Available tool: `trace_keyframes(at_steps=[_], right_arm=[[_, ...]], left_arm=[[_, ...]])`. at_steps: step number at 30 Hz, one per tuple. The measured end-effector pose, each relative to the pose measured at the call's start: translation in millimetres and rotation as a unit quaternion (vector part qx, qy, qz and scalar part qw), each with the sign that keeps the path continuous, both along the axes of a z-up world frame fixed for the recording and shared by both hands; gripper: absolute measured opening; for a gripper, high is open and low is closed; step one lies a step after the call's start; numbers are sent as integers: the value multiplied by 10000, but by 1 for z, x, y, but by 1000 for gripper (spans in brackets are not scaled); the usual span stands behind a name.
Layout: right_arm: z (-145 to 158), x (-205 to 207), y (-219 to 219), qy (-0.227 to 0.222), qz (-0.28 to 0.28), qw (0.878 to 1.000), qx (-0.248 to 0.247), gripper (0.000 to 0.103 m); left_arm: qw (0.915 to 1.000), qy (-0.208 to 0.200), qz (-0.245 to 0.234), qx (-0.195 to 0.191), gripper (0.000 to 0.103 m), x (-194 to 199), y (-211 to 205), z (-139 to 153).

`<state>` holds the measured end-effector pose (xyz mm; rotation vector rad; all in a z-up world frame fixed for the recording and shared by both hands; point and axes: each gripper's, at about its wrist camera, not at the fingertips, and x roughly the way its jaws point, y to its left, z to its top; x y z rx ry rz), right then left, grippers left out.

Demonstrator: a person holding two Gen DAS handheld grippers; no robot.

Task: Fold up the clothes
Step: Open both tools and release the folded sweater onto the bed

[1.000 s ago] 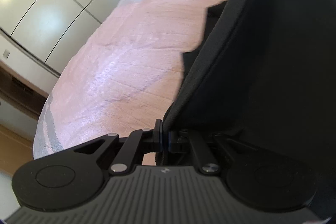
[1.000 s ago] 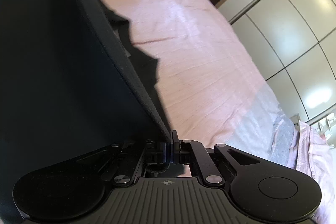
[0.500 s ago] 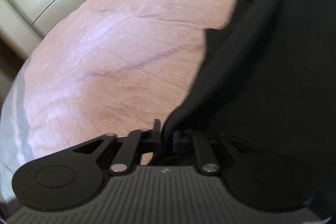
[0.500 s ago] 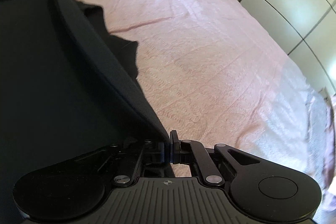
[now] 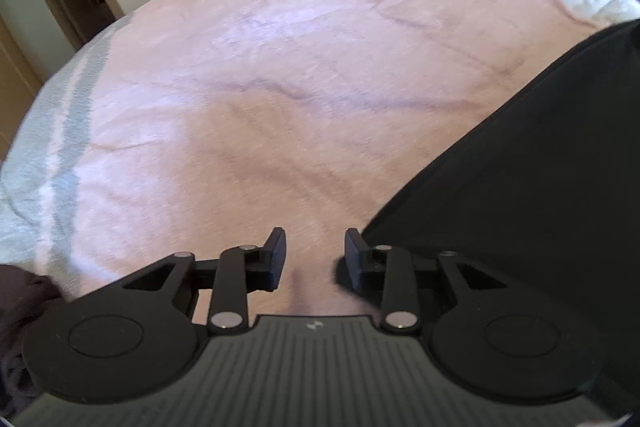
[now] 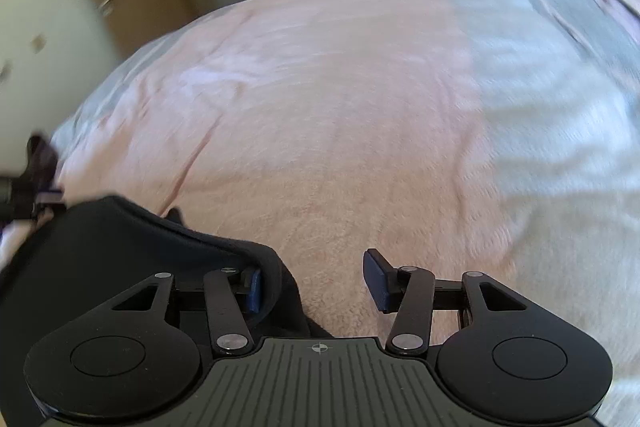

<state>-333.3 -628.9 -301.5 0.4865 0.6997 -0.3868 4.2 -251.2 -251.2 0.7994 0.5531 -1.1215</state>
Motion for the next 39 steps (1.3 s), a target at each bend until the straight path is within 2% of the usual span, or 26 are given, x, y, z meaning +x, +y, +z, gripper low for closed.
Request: trace_keyframes(at_steps=[2,8,10,13,17,19,22,24,26,27,29,33,34,36,39], right_arm=[[-1,-1,1,-124,-73,9998,120,49],[-6,-20,-19,-747,-704,9883,1130,50],[-10,-31,-26,-1182,-819,9719,1864,50],[-9,-38,-31,-1411,-854,9582,2338,50],[5,-57,-36,-1494,-1511,9551,2063,50],[20,-61,-31,-1147,-1713,9690,1365,50],[36,-60,-10,-1153,-926,9840,996,50],[40,-52,17,-835,-295,9946,536,50],[39,-44,41,-411,193,9990,18,50],[35,-40,52,-146,342,9990,-261,50],[23,-39,56,327,182,9970,-672,50],[15,-70,31,247,-1178,9922,-336,51],[17,-76,32,287,-1316,9900,-423,51],[29,-86,47,294,-1263,9890,-708,51],[45,-100,76,17,-1007,9916,-817,51]], left_arm=[[10000,-30,-6,-53,29,-2,7,5],[9992,-229,-187,-258,29,-20,31,25],[9987,-269,-236,-370,29,-29,39,32],[9979,-255,-413,-432,29,-44,47,37],[9969,-315,-583,-427,29,-64,54,39],[9965,-220,-662,-464,29,-73,59,40],[9954,-55,-810,-513,29,-88,68,41],[9943,36,-957,-476,30,-99,73,36],[9935,125,-1069,-384,31,-108,76,28],[9937,29,-1086,-260,32,-111,77,22],[9937,-234,-1095,7,33,-115,80,9],[9959,-233,-871,-24,36,-104,96,9],[9965,-274,-782,-56,36,-102,101,12],[9972,-415,-611,-79,34,-102,112,18],[9984,-246,-455,-245,34,-103,132,29]])
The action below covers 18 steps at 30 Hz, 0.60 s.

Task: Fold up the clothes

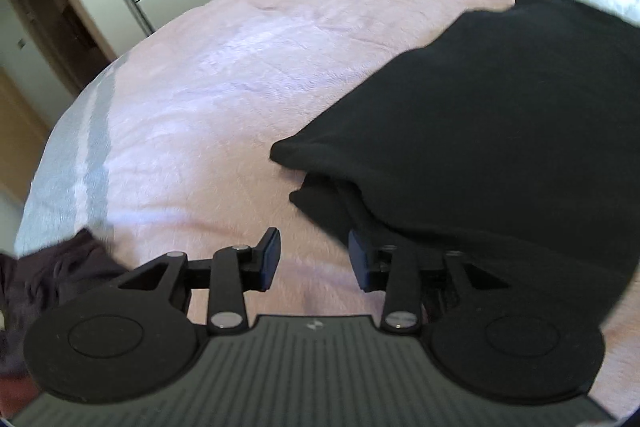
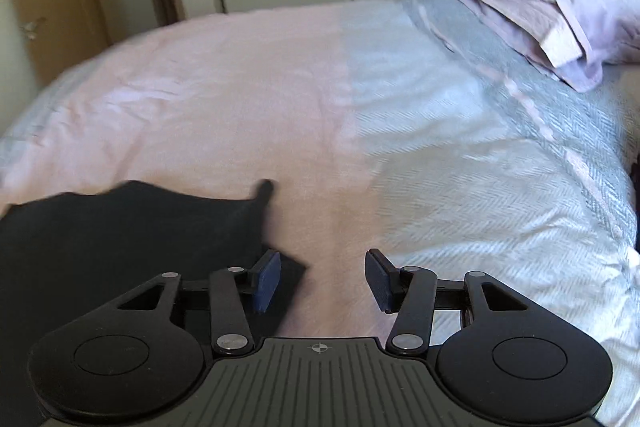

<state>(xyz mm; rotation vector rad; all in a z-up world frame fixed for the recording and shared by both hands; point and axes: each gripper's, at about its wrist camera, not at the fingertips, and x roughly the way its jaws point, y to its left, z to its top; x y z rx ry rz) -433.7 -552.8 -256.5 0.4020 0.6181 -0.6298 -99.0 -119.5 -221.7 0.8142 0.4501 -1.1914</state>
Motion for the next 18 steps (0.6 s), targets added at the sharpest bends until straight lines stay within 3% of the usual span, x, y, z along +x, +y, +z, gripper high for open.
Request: trace_keyframes(at_steps=[5,9,10,11,15,18], right_arm=[[11,-5,61,-352,742,9966,18,51],[3,5,121,-350,1552,9873,-37,51],[-1,9,135,-305,1764,9838,-79,51],[-7,10,144,-164,1832,9829,-90,51],[-29,7,160,431,1709,9843,-136,51],[-27,-7,153,428,1393,9893,14,51]], left_arm=[[9981,538,-106,-290,35,-21,32,13],[9955,919,-153,-186,36,-33,33,3],[9951,982,-136,-69,32,-34,31,-4],[9946,1024,-123,90,10,-35,30,-11],[9950,935,-200,304,8,-42,37,-21],[9936,1105,-171,144,8,-31,43,-6]])
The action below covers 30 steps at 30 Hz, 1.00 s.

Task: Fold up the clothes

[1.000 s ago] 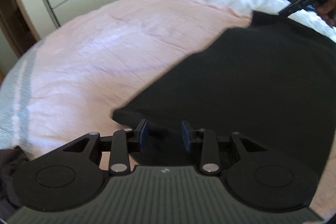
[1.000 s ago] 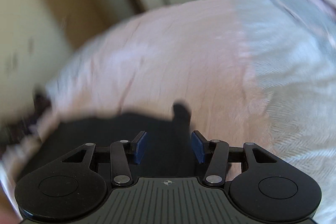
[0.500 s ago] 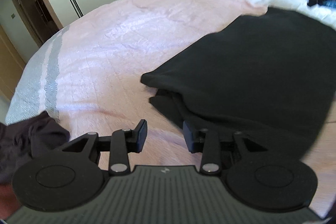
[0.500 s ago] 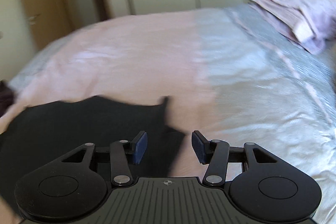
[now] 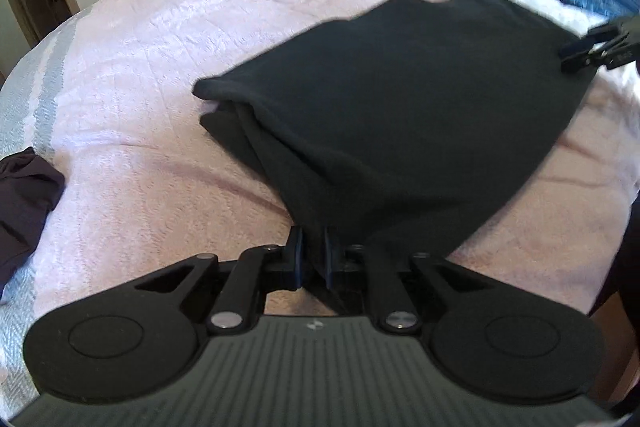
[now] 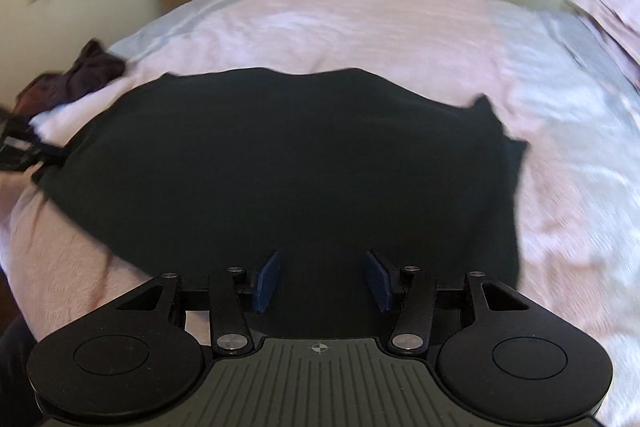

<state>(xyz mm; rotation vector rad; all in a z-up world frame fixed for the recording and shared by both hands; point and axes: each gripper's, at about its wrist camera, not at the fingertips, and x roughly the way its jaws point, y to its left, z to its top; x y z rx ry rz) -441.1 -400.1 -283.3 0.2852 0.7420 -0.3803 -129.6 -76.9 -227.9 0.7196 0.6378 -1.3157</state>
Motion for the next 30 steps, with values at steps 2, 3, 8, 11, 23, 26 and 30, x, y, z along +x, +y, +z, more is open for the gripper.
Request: trace_keyframes(at_steps=[2,3,8,11,23,26,30], right_arm=[[6,-1,-4,-46,-58,9999,-68,51],[10,3,-4,-83,-21,9999,-107,51],[18,41,5,-235,330,9991,-121,51],[21,85,11,-294,762,9967,-47,51],[19,330,43,-315,2248,9729,446,51],[13,390,60,-75,2441,9684,501,52],[2,425,78,422,2435,9690,-64,51]], left_arm=[[9996,145,124,-200,11,12,-4,10],[9991,217,190,-305,11,18,-6,15],[9970,477,364,-496,29,52,-53,16],[9955,849,371,-209,28,66,-82,-6],[9917,568,710,-910,3,45,-57,-29],[9915,432,629,-1053,3,42,-56,-24],[9896,527,585,-1200,3,46,-49,-18]])
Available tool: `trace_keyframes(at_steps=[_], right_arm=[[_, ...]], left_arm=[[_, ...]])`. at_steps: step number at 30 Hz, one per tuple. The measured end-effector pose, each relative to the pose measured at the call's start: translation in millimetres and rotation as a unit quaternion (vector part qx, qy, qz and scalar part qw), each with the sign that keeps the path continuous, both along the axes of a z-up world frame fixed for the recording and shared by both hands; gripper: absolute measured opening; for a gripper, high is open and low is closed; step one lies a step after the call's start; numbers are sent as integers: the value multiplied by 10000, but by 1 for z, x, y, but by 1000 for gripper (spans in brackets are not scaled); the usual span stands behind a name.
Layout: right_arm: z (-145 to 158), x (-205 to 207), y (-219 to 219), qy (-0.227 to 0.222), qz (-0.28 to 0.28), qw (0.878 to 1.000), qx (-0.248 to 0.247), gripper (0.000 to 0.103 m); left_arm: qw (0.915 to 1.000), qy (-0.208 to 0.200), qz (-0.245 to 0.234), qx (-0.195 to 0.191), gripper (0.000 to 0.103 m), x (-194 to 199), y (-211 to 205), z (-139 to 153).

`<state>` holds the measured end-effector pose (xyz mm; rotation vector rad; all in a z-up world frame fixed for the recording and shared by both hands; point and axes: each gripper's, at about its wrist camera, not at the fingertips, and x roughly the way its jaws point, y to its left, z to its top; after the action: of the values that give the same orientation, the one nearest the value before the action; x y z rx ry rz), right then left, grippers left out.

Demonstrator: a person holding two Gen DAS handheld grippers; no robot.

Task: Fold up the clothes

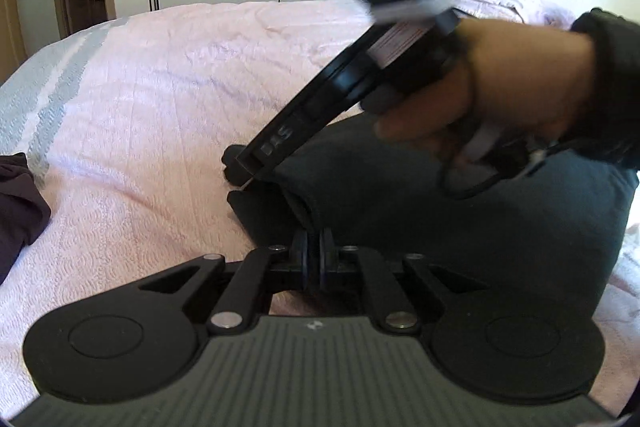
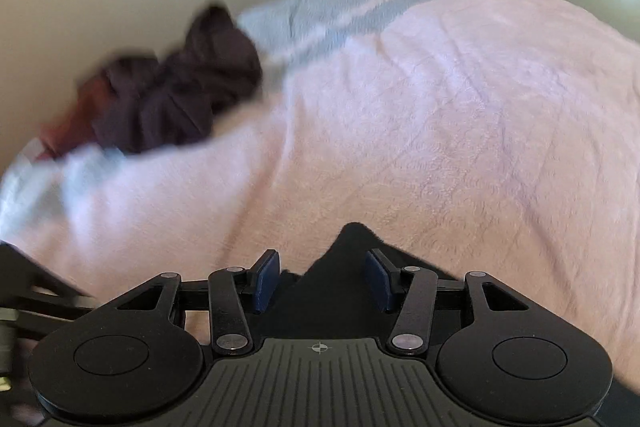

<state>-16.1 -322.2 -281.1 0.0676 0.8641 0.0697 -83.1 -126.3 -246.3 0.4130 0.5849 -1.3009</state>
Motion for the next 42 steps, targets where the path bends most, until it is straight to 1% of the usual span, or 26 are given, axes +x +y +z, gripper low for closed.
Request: trace_keyframes(at_steps=[1,2,3,5,8,9,10,11,12,13,14,15,16,17,18,19,21,23,24,27,29,32,35,38,40,42], right_arm=[[-2,2,-2,37,-107,9999,-112,29],[-3,1,-8,12,-232,9997,47,5],[-2,-3,-18,-88,-458,9984,322,3],[-4,-6,-36,-310,-734,9925,925,3],[-13,-5,-57,-537,-1013,9757,1866,3],[-19,-2,-61,-528,-1103,9705,2079,3],[-25,1,-63,-468,-1131,9692,2138,3],[-31,6,-62,-325,-1076,9721,2058,3],[-38,11,-61,-167,-1007,9754,1955,3],[-41,12,-62,-150,-1015,9750,1971,3],[-44,13,-64,-162,-1039,9739,2012,6],[-41,8,-68,-322,-1125,9702,2122,11],[-37,1,-72,-512,-1224,9654,2245,27],[-31,-9,-73,-660,-1246,9652,2203,37],[-24,-20,-74,-799,-1252,9658,2125,57],[-18,-33,-72,-891,-1234,9677,2009,60],[-9,-66,-67,-974,-1184,9719,1789,60],[-9,-106,-62,-922,-1209,9750,1620,60],[-11,-129,-59,-862,-1268,9765,1511,60],[-22,-210,-61,-623,-1632,9788,1074,60],[-25,-273,-69,-694,-1866,9761,874,60],[-25,-365,-82,-876,-2389,9638,797,60],[-24,-443,-92,-1023,-2881,9472,966,60],[-27,-499,-97,-794,-3434,9330,722,60],[-26,-524,-98,-678,-3924,9147,684,60],[-17,-544,-90,-897,-3814,9182,590,60]], left_arm=[[9999,95,13,-37,3,3,2,0],[9996,249,56,-77,3,7,3,-2],[9990,418,108,-120,3,12,5,-4],[9964,777,258,-203,3,21,7,-11],[9869,1474,556,-338,3,36,12,-23],[9827,1690,655,-382,3,41,13,-26],[9786,1872,749,-410,4,44,15,-30],[9760,1980,804,-414,4,46,15,-32],[9741,2060,840,-411,4,48,15,-34],[9731,2098,858,-404,4,49,15,-35],[9722,2137,871,-402,4,49,15,-34],[9709,2186,887,-403,4,49,15,-33],[9701,2217,900,-406,5,50,15,-33],[9695,2238,912,-409,5,51,16,-33],[9689,2258,923,-411,5,52,16,-32],[9673,2312,949,-427,5,53,17,-33],[9663,2316,1047,-409,5,53,18,-33],[9658,2293,1152,-378,5,53,18,-34],[9665,2247,1190,-353,5,52,19,-34],[9762,1760,1253,-196,3,43,18,-27],[9820,1404,1263,-76,3,37,19,-19],[9894,784,1217,72,3,24,21,-4],[9939,319,1050,81,4,6,35,14],[9972,-23,737,120,5,-20,41,29],[9990,-291,293,188,6,-45,43,34],[9959,-794,-330,293,17,-77,45,32]])
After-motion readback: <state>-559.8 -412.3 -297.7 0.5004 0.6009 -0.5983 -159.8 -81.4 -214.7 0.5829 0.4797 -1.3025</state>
